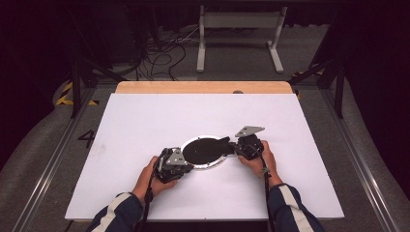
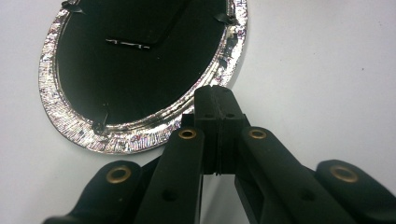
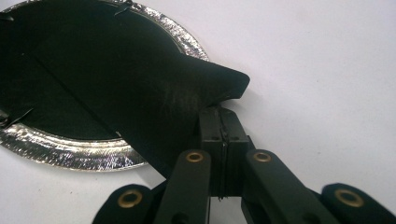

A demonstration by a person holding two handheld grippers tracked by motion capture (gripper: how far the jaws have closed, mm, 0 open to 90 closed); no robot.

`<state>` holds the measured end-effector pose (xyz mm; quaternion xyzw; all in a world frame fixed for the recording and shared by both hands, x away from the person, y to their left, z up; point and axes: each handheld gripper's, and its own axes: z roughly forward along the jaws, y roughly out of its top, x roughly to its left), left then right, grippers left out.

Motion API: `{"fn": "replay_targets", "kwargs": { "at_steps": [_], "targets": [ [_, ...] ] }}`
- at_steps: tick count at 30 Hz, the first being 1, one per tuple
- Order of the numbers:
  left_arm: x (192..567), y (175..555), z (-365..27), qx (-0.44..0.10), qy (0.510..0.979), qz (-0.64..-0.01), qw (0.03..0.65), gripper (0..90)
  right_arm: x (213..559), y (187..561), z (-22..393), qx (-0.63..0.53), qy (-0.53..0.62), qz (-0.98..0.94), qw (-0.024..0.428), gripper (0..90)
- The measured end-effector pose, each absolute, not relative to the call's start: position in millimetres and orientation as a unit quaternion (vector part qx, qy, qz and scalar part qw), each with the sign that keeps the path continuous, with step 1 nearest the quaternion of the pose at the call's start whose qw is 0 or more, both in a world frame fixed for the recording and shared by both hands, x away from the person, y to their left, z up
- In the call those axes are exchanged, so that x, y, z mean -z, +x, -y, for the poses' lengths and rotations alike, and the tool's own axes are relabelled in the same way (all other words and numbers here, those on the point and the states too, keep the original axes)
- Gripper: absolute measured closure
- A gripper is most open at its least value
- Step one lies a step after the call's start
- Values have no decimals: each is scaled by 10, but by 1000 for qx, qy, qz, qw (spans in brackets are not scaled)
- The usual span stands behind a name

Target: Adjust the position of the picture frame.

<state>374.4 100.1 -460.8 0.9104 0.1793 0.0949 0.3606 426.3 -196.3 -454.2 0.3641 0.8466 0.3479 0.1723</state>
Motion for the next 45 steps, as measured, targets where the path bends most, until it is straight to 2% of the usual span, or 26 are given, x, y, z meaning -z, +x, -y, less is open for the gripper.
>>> {"fn": "replay_targets", "kwargs": {
  "at_steps": [45],
  "targets": [
    [4599,3979,-1045,-99,911,-182,357,900,4524,3685,1967,-322,340,-862,193,900]
  ]
}}
